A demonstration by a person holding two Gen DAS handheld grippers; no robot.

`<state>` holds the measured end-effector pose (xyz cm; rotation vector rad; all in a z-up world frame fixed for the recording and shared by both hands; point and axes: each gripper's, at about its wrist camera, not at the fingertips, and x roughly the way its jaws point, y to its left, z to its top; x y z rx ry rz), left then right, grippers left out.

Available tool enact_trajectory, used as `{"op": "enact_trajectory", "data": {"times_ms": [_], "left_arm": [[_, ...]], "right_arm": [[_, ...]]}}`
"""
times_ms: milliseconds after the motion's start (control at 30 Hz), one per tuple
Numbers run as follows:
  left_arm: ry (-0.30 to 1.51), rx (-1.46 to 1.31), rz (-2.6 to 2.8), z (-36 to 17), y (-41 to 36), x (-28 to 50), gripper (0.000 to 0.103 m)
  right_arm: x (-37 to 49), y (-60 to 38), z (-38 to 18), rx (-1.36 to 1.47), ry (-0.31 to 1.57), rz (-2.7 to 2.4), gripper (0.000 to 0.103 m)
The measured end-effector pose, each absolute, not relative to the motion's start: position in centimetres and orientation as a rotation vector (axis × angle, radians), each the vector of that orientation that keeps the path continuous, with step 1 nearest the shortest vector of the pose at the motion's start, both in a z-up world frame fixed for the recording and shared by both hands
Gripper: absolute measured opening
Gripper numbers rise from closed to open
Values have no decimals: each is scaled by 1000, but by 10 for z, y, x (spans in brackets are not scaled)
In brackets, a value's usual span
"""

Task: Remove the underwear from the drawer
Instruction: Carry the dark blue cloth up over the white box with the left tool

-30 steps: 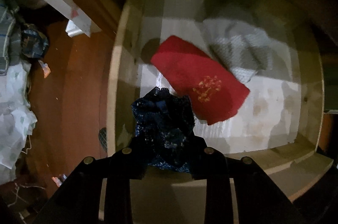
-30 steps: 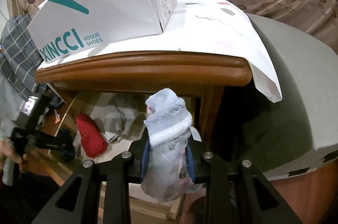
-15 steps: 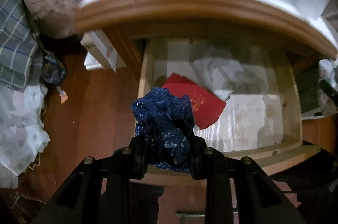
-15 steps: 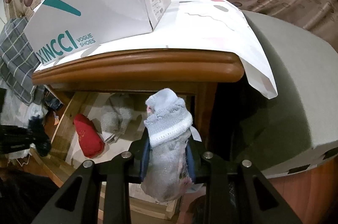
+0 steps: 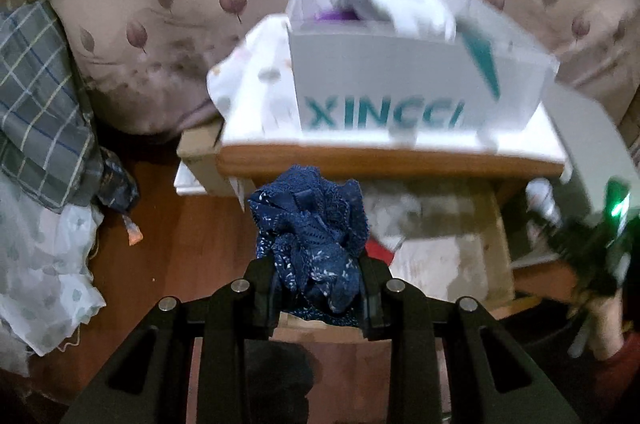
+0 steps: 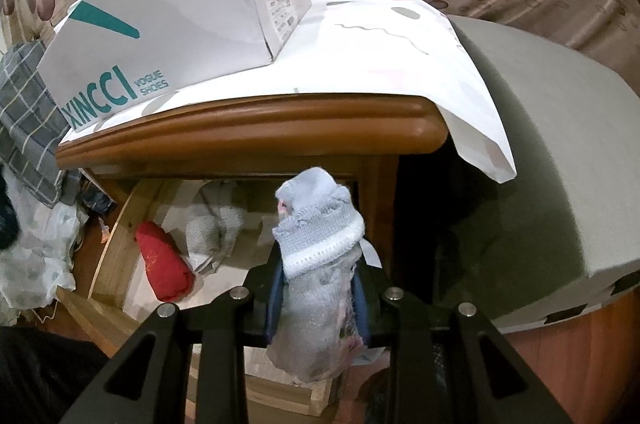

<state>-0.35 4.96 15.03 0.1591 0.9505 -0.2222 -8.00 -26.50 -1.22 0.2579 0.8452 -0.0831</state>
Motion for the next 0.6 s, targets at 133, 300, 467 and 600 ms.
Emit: {"op": "enact_trajectory", "data": {"times_ms": [133, 300, 467, 600], "left_arm": [[882, 142, -222, 195, 54, 6, 26], [800, 142, -229, 243, 46, 31, 26], [761, 152, -231, 263, 21, 68, 26], [798, 142, -238, 256, 3, 108, 26]], "right_arm": [[-81, -266, -11, 258, 842, -88, 29], [-82, -269, -11, 271, 839, -95, 29], [-81, -272, -11, 284, 840, -104, 29], [-82, -273, -11, 290, 839, -106, 29]]}}
